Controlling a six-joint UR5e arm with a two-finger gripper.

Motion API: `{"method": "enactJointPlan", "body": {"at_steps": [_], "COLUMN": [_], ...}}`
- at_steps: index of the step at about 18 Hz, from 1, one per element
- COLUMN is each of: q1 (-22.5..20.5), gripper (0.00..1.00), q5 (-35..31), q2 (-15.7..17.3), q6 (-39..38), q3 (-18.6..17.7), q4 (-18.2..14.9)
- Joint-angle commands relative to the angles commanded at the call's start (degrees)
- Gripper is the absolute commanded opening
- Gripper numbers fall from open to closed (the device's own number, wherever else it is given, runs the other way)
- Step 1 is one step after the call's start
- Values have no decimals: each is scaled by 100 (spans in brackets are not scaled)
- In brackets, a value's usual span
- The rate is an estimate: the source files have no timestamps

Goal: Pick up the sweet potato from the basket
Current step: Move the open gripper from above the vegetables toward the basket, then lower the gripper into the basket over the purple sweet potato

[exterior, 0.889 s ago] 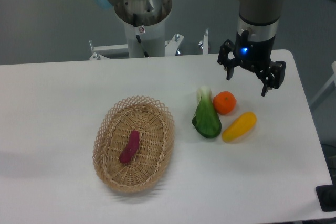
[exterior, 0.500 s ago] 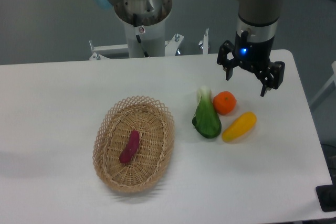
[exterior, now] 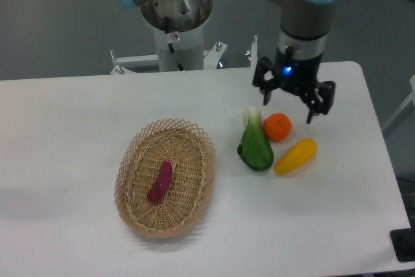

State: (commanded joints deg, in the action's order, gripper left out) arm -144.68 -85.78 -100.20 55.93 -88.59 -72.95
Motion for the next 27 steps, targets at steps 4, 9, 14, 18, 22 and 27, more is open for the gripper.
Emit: {"method": "enactJointPlan", "body": {"at_steps": [4, 9, 14, 18, 22, 27], "q1": [711, 1345, 1846, 2198, 2304, 2366], "gripper": [100, 100, 100, 100, 100, 100], "q5": [0, -44, -324, -668, -720, -782], "q2": [-122, -465, -843, -1256, -1467, -1538], "q6": [-1617, -2498, -2745, -2728, -2728, -2737], "q3": [-614, -1249, -1310, -1284, -1319, -1442], "q4": [901, 2231, 2426, 2610, 2786, 2952]}}
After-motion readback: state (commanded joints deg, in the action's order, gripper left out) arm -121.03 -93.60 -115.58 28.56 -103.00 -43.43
